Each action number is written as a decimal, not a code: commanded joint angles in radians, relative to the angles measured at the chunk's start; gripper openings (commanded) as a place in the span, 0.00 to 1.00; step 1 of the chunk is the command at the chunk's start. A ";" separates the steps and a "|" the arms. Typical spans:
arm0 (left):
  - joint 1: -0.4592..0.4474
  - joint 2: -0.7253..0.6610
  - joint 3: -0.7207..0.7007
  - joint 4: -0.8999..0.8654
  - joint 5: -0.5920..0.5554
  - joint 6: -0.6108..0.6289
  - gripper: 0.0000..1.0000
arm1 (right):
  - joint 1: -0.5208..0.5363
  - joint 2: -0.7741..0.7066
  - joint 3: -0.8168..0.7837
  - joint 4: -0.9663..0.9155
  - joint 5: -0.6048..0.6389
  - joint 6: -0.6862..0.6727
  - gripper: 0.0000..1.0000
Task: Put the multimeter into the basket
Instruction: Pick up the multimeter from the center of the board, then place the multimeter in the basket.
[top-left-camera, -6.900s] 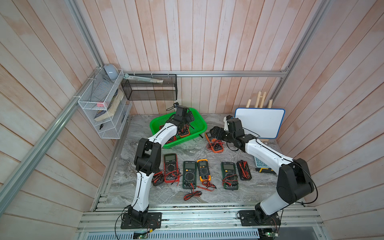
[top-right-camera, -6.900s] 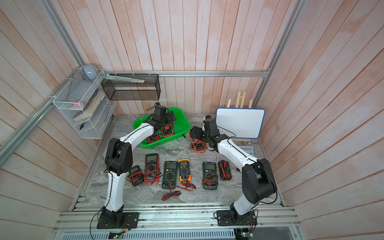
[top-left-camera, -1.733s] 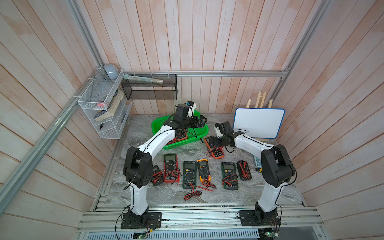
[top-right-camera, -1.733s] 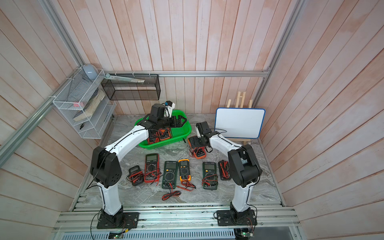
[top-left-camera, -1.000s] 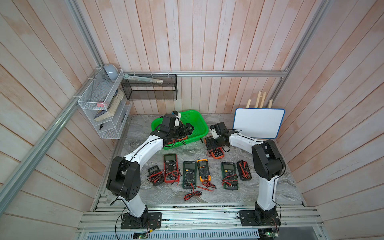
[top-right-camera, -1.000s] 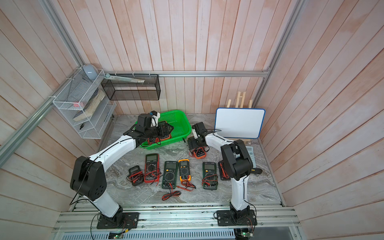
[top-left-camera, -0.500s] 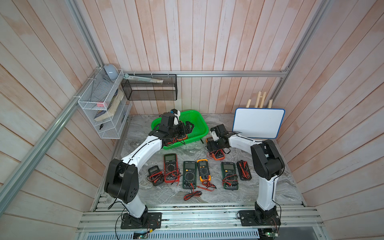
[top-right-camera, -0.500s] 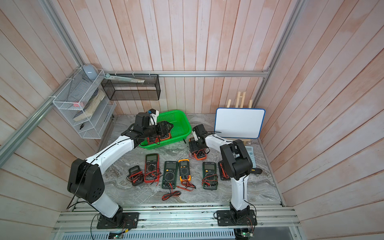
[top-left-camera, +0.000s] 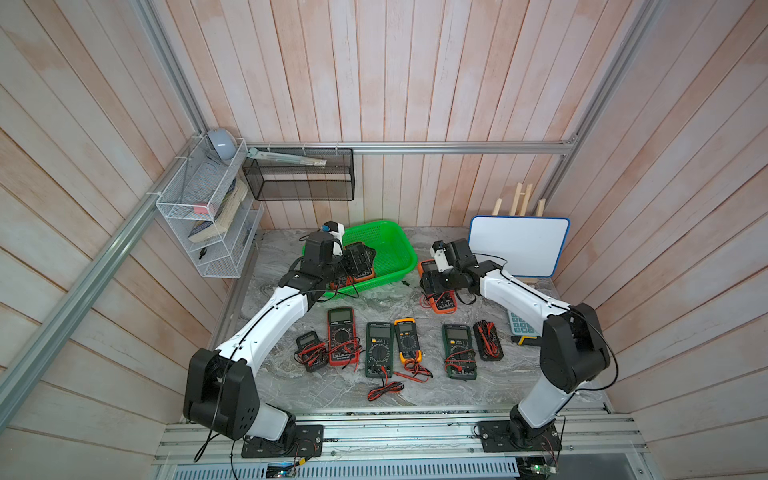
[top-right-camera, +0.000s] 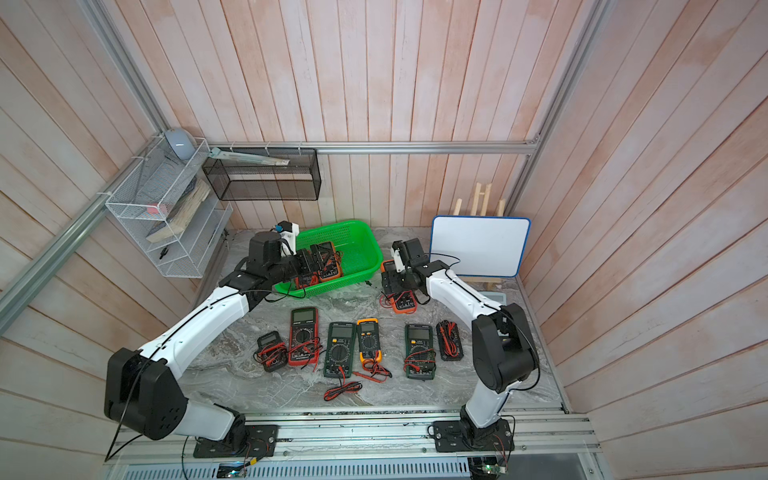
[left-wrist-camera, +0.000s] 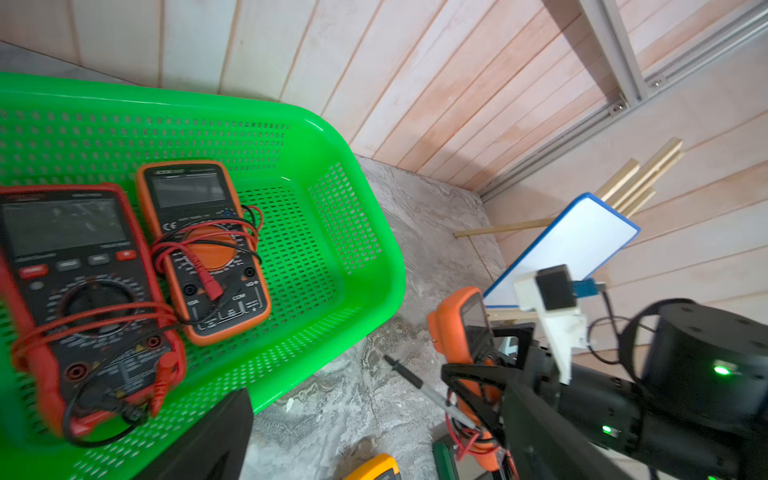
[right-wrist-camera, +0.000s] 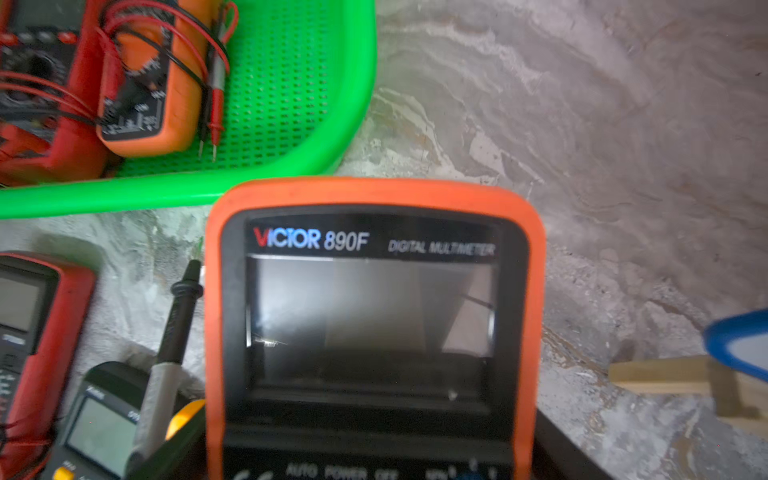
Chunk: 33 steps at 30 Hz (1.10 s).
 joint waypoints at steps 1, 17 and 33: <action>0.027 -0.055 -0.064 0.025 -0.073 -0.043 1.00 | 0.006 -0.039 0.063 0.009 -0.039 0.041 0.41; 0.167 -0.136 -0.174 0.033 -0.113 -0.068 1.00 | 0.035 0.375 0.678 0.064 -0.059 0.129 0.41; 0.184 -0.098 -0.147 0.013 -0.063 -0.057 1.00 | 0.071 0.870 1.194 -0.036 -0.001 0.048 0.41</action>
